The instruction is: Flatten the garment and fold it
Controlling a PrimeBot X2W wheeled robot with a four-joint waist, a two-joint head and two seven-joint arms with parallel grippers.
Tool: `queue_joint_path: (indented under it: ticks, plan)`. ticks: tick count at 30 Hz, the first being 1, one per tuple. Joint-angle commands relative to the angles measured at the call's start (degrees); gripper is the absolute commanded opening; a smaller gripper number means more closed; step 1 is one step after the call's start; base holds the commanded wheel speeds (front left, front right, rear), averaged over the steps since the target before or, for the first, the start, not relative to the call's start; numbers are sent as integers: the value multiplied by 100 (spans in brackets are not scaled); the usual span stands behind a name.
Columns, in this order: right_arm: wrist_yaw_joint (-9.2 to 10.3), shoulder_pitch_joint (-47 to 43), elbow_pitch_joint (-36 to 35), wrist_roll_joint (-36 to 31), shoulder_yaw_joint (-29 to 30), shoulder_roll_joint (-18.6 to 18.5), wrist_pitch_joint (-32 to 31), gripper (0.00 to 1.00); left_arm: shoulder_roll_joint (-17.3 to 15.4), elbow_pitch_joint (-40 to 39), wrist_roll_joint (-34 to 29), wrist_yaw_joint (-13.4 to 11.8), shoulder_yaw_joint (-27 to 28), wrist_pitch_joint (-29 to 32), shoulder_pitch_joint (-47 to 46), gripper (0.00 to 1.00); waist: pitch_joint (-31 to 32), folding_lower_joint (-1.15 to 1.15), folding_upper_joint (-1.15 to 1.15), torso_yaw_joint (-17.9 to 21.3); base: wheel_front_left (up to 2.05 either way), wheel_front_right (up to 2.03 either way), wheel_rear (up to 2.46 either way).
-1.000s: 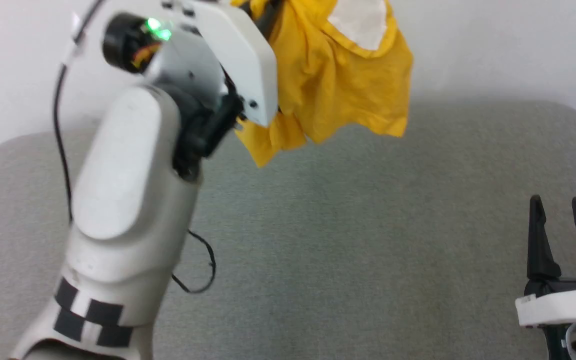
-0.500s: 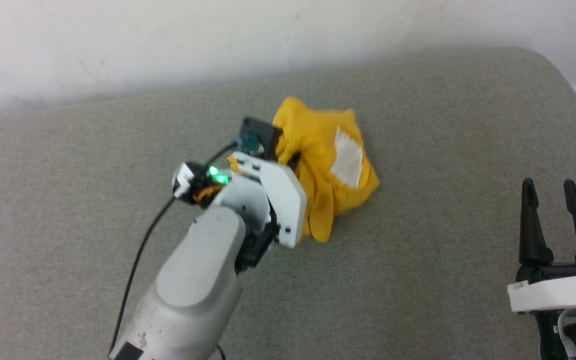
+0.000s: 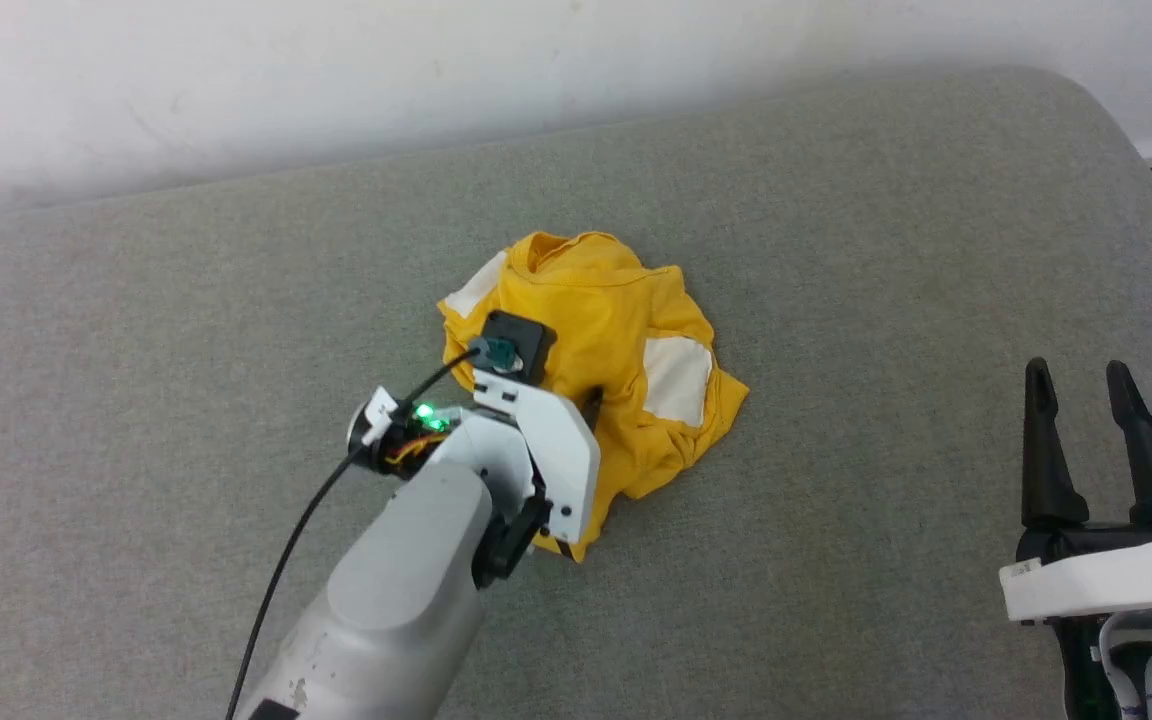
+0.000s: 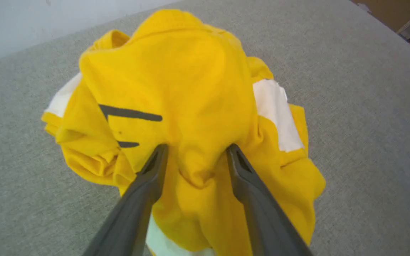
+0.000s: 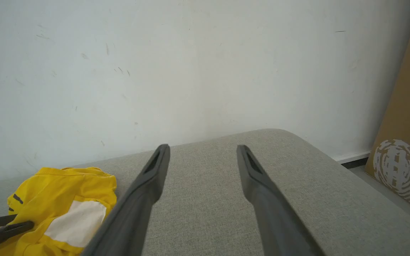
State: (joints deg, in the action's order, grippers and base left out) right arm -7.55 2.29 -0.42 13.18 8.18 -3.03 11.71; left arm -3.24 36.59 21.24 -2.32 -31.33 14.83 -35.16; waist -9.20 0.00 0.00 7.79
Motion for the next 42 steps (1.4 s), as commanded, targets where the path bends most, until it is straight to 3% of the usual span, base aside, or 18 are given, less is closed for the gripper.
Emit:
queue_joint_path:
  ticks: [1, 8, 14, 19, 26, 33, 42]
  plan:
    - [6, 43, 27, 33, -7, 15, 38, 100, 25, -29, 74, -27, 30, -101, -144, 100, 85, 0, 0, -52, 0, 0, 0]
    - [6, -122, 60, -13, 87, 15, -21, 100, 6, -618, 528, -11, 385, -636, -262, 100, 541, 0, 0, -249, 0, 0, 0]
    - [6, -354, -49, -50, 175, 15, -162, 100, -497, -1770, 692, -61, 884, -1282, 150, 100, 886, 0, 0, -398, 0, 0, 0]
    - [6, -547, -189, -44, 220, 15, -261, 100, -1102, -2814, 563, -368, 1276, -1656, 937, 100, 1012, 0, 0, -491, 0, 0, 0]
    - [6, -751, -310, -13, 238, 15, -361, 100, -1557, -3940, 271, -863, 1509, -2020, 2320, 100, 1017, 0, 0, -566, 0, 0, 0]
    - [6, -811, -328, 17, 195, 15, -407, 100, -1487, -4233, 210, -1222, 1544, -2409, 3395, 100, 987, 0, 0, -579, 0, 0, 0]
    - [6, -876, -127, 99, 215, 15, -423, 100, -1095, -3972, 363, -1315, 1543, -2865, 4137, 100, 910, 0, 0, -612, 0, 0, 0]
